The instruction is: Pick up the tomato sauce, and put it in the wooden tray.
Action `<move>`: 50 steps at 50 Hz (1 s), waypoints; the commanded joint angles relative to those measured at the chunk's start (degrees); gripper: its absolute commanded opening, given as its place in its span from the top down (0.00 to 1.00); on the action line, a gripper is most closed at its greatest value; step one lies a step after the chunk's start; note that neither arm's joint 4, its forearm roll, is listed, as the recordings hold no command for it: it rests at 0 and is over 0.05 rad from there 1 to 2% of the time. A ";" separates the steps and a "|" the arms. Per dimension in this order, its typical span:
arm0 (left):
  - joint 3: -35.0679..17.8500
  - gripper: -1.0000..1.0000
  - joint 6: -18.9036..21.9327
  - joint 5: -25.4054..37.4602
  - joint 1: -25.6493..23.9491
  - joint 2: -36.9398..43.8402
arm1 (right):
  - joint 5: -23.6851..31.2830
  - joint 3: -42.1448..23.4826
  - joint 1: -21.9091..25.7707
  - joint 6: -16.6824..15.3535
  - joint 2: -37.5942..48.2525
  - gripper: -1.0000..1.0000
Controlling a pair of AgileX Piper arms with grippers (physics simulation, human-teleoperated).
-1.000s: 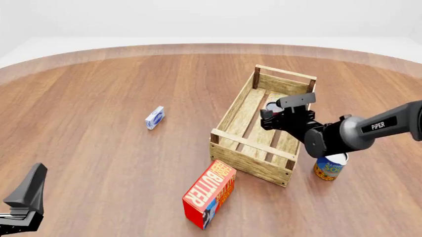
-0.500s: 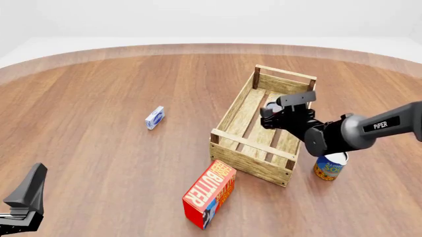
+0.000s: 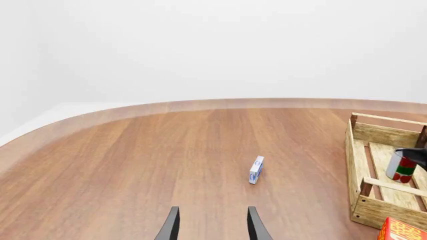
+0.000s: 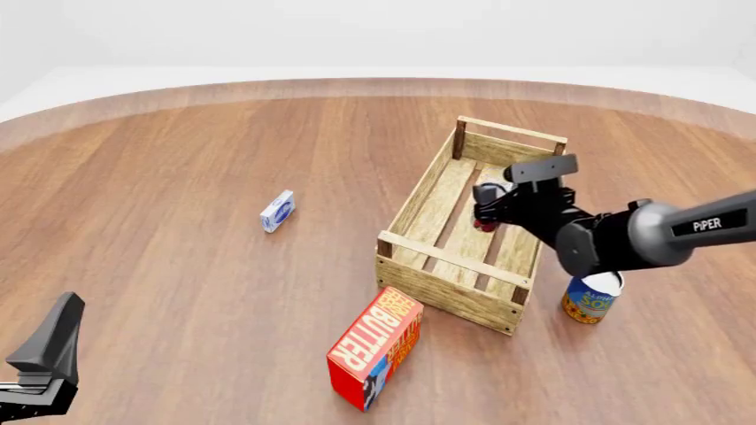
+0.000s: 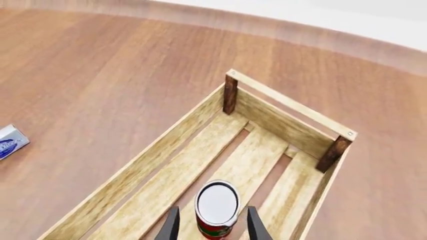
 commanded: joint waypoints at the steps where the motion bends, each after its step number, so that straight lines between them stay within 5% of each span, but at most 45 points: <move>1: 0.00 0.00 0.00 0.00 0.00 0.00 | 0.58 1.49 -0.38 -0.45 -2.78 0.00; 50: 0.00 0.00 0.00 0.00 0.00 0.00 | 4.18 13.64 -1.06 -1.84 -22.32 0.00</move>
